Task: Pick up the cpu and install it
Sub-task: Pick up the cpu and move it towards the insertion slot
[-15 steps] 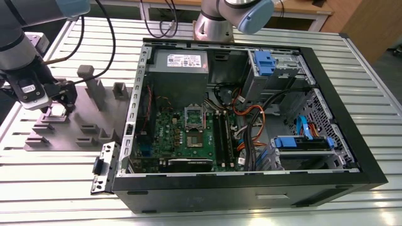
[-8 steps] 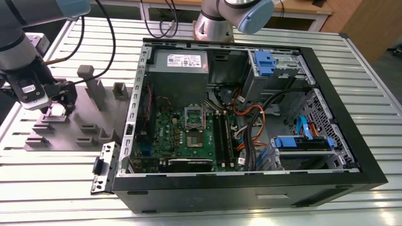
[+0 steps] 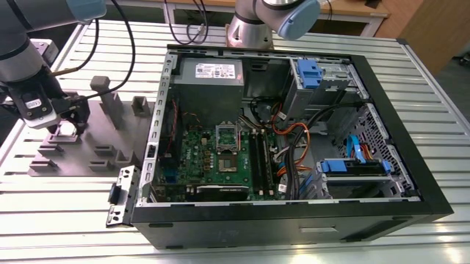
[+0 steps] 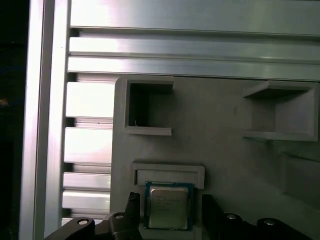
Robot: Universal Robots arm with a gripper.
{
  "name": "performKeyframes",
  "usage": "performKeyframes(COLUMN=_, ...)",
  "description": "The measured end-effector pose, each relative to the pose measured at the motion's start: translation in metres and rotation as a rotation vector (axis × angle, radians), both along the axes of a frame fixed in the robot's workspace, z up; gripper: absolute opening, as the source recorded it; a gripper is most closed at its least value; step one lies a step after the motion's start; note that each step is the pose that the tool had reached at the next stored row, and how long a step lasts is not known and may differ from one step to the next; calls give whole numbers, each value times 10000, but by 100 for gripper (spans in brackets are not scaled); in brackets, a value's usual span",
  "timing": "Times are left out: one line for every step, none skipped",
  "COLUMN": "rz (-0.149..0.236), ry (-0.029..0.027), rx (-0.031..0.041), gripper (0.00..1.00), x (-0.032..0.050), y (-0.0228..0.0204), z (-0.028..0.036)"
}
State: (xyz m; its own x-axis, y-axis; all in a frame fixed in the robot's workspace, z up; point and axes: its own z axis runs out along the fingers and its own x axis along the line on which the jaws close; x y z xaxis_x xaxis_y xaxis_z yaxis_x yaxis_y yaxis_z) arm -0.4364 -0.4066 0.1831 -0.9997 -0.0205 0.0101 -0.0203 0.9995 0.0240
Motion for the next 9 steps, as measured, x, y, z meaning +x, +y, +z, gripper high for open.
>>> performKeyframes(rz=0, ry=1, rx=-1, gripper=65, x=0, y=0, z=0)
performKeyframes(rz=0, ry=1, rx=-1, gripper=58, x=0, y=0, z=1)
performKeyframes(rz=-1, ry=2, rx=-2, gripper=58, x=0, y=0, z=1)
performKeyframes(rz=0, ry=1, rx=-1, gripper=58, x=0, y=0, z=1)
performKeyframes(rz=-6, ry=3, rx=-2, gripper=58, x=-2, y=0, z=2)
performKeyframes(rz=-21, ry=3, rx=-2, gripper=58, x=-5, y=0, z=2)
performKeyframes(rz=-41, ry=0, rx=-1, gripper=58, x=-10, y=1, z=0)
performKeyframes(rz=-61, ry=2, rx=-2, gripper=58, x=-14, y=0, z=0)
performKeyframes(rz=-77, ry=1, rx=-1, gripper=58, x=-14, y=0, z=0)
